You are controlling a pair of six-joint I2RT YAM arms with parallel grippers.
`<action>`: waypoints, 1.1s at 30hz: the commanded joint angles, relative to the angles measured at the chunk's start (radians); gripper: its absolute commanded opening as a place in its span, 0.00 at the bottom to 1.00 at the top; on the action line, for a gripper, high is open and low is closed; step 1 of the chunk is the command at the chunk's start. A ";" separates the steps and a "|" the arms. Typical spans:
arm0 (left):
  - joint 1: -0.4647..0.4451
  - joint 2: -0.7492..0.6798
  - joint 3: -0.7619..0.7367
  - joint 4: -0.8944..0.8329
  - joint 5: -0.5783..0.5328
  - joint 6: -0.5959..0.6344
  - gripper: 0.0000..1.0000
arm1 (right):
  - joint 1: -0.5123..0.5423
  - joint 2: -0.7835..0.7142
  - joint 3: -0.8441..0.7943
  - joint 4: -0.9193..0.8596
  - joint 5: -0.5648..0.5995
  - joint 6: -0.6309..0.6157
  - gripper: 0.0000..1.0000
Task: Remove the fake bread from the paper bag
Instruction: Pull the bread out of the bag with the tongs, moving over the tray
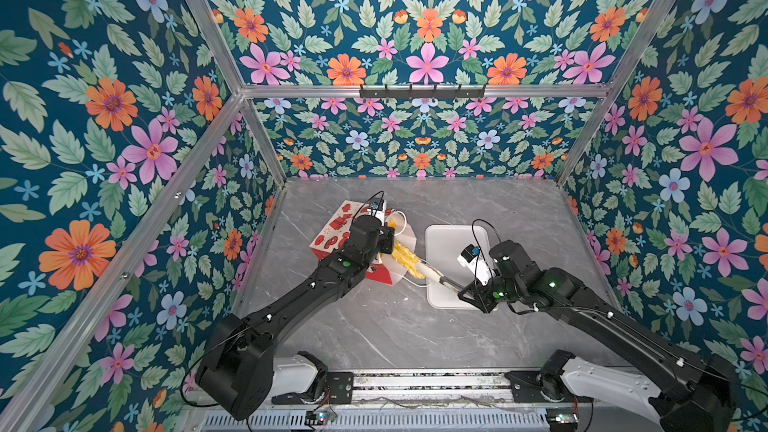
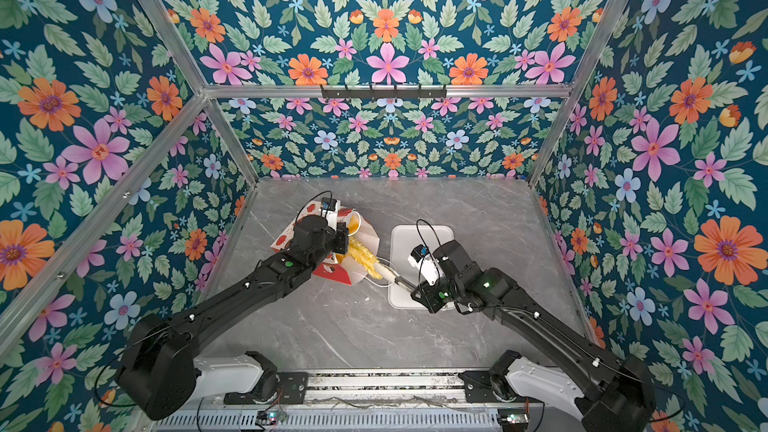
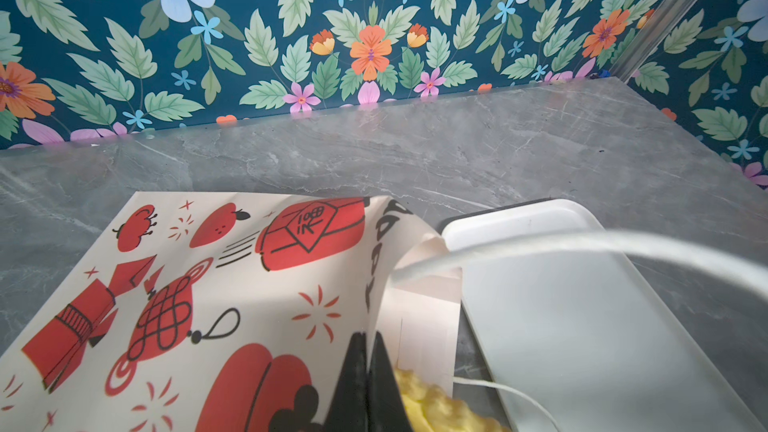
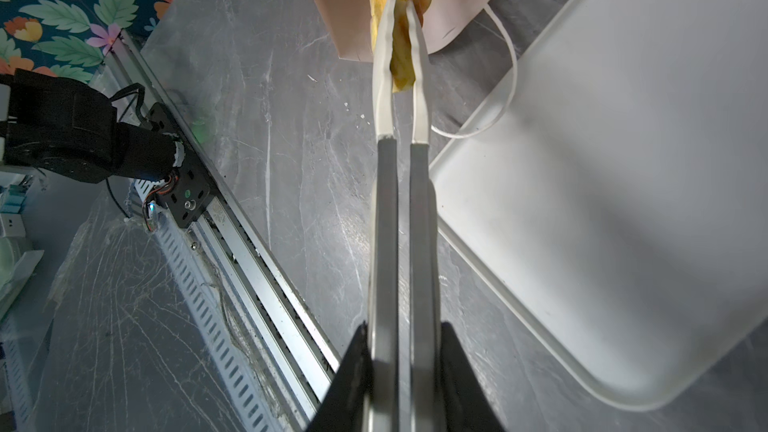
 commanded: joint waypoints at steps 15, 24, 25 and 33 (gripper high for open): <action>0.025 0.038 0.014 0.080 -0.004 -0.027 0.00 | 0.000 -0.093 0.174 -0.394 0.388 0.285 0.04; 0.039 0.026 -0.023 0.134 0.041 -0.023 0.00 | 0.000 0.137 0.260 -0.556 0.665 0.401 0.02; 0.042 0.024 -0.029 0.142 0.049 -0.024 0.00 | -0.001 0.148 0.254 -0.545 0.672 0.404 0.02; 0.065 0.001 -0.076 0.182 0.103 -0.036 0.00 | 0.006 0.216 0.190 -0.498 0.729 0.425 0.02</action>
